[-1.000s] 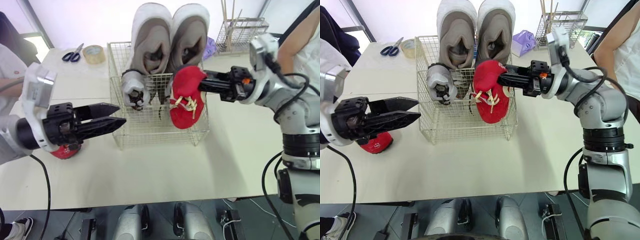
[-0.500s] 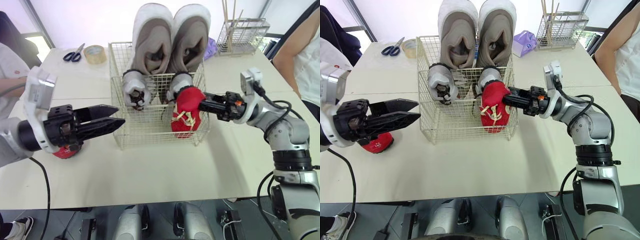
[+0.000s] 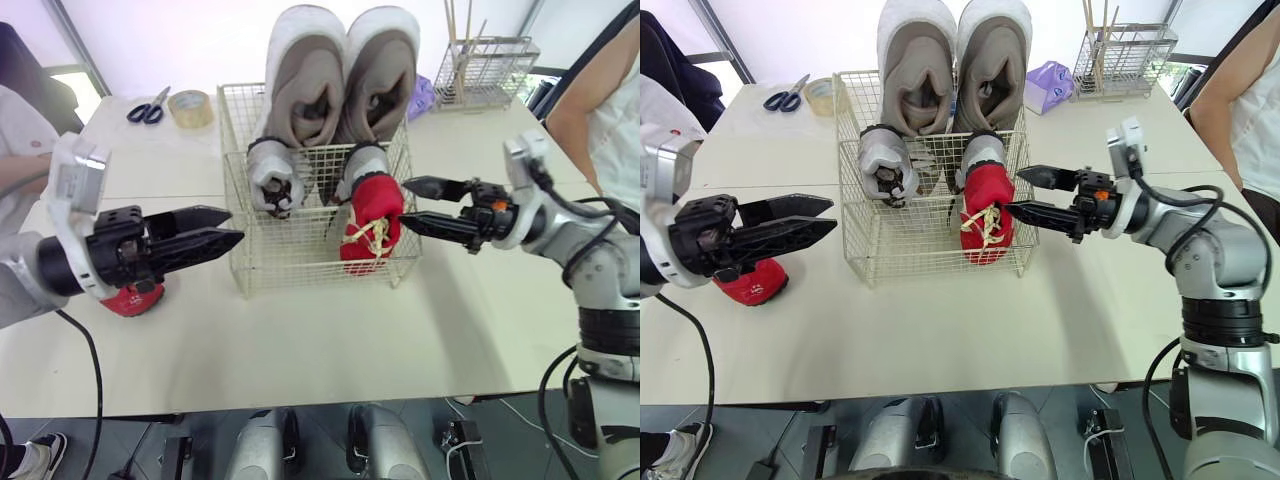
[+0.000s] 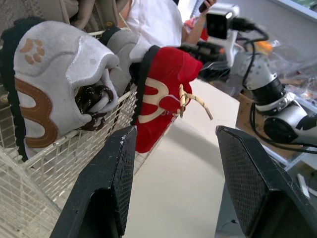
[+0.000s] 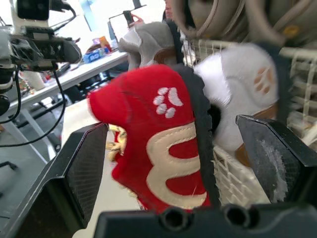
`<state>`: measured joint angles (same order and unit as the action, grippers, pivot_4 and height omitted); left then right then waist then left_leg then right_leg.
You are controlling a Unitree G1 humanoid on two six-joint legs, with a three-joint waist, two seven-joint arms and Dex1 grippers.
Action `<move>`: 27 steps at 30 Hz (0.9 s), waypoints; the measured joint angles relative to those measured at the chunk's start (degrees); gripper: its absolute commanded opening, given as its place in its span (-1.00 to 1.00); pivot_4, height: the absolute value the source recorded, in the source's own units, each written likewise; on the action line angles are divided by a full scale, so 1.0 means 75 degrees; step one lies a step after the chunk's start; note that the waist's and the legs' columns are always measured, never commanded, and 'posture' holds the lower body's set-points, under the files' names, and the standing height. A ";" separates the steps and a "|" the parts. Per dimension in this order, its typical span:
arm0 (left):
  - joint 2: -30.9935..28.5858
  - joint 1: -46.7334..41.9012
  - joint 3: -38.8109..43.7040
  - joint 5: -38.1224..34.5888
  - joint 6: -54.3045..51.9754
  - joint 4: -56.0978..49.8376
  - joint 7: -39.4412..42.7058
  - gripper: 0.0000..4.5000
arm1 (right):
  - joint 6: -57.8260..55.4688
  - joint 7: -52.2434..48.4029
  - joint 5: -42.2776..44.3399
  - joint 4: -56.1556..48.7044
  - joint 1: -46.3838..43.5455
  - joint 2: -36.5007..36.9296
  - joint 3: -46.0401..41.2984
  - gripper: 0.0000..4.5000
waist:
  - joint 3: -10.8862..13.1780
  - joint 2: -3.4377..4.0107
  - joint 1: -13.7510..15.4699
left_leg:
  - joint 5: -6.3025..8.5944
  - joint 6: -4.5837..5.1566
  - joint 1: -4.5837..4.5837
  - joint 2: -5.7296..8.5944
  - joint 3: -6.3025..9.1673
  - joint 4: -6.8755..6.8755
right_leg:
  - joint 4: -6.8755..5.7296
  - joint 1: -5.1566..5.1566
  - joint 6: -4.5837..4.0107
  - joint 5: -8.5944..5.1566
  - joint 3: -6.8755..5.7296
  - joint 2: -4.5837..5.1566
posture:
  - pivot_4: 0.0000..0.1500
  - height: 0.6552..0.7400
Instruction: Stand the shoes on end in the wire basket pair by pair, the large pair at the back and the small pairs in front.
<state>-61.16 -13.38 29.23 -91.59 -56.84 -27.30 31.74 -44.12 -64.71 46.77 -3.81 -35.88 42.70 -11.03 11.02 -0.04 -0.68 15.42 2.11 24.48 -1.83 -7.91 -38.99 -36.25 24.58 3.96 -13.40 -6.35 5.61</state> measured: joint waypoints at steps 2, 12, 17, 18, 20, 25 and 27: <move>0.0039 0.0017 -0.0037 0.0056 0.0000 0.0001 0.0036 0.18 | -0.0196 0.0048 0.0214 -0.0188 0.0000 0.0138 -0.0134 0.98 | 0.0000 0.0000 -0.0002 | 0.0000 0.0000 0.0000 0.0000 0.0000 0.0000 | 0.0000 0.0001 0.0000 0.0000 0.0000 -0.0001 | 1.00 1.00; 0.0051 0.0343 0.0108 0.0337 -0.0012 0.0103 0.0126 0.18 | -0.0623 0.0271 0.0835 -0.0529 -0.0086 0.0475 -0.0573 0.98 | 0.0000 -0.0001 0.0008 | 0.0001 0.0003 0.0001 0.0002 0.0000 -0.0001 | 0.0001 0.0000 0.0000 0.0000 0.0001 0.0004 | 1.00 1.00; -0.0057 0.0687 0.1112 0.0377 -0.0081 0.1068 -0.0029 0.97 | -0.0725 0.0468 0.1314 0.0663 -0.1605 0.0598 -0.1300 1.00 | 0.0007 0.0010 -0.0033 | 0.0000 0.0003 0.0001 -0.0004 -0.0002 0.0009 | 0.0000 0.0012 -0.0002 -0.0001 0.0001 -0.0001 | 1.00 1.00; -0.0065 0.0776 0.1424 0.0441 -0.0076 0.1322 -0.0141 0.97 | -0.0727 0.0517 0.1402 0.0759 -0.1996 0.0562 -0.1335 1.00 | 0.0007 0.0011 -0.0054 | 0.0001 0.0002 0.0001 -0.0006 -0.0002 0.0012 | 0.0000 0.0015 -0.0003 -0.0001 0.0001 -0.0002 | 1.00 1.00; -0.0095 0.0925 0.2040 0.0827 -0.0031 0.1839 -0.0438 0.97 | -0.0718 0.0686 0.1509 0.0828 -0.2740 0.0340 -0.1305 1.00 | 0.0007 0.0011 -0.0081 | -0.0002 -0.0001 0.0001 -0.0007 -0.0003 0.0020 | 0.0000 0.0020 -0.0002 -0.0001 0.0002 -0.0002 | 1.00 1.00; -0.0219 0.1491 0.3263 0.2228 -0.0010 0.2645 -0.1348 0.97 | -0.0714 0.0481 0.1291 -0.0039 -0.3619 -0.0400 0.0137 1.00 | 0.0005 0.0009 -0.0070 | 0.0000 -0.0005 0.0007 -0.0009 -0.0011 0.0028 | -0.0001 0.0034 -0.0002 -0.0001 0.0005 0.0003 | 1.00 1.00; -0.0172 0.2013 0.3933 0.2496 -0.0163 0.2924 -0.1453 0.97 | -0.0650 0.0112 0.1207 -0.0486 -0.3649 -0.0720 0.0806 1.00 | 0.0005 0.0008 -0.0071 | 0.0003 -0.0003 0.0022 -0.0007 -0.0018 0.0029 | 0.0000 0.0051 -0.0001 0.0000 0.0006 0.0011 | 1.00 1.00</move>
<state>-62.45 1.72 58.73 -72.86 -58.06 -5.38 20.84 -48.99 -63.87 55.82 -7.46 -63.24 37.30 -4.98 11.06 0.02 -1.21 15.44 2.09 24.64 -1.88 -8.05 -38.77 -36.25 24.96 3.96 -13.40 -6.31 5.69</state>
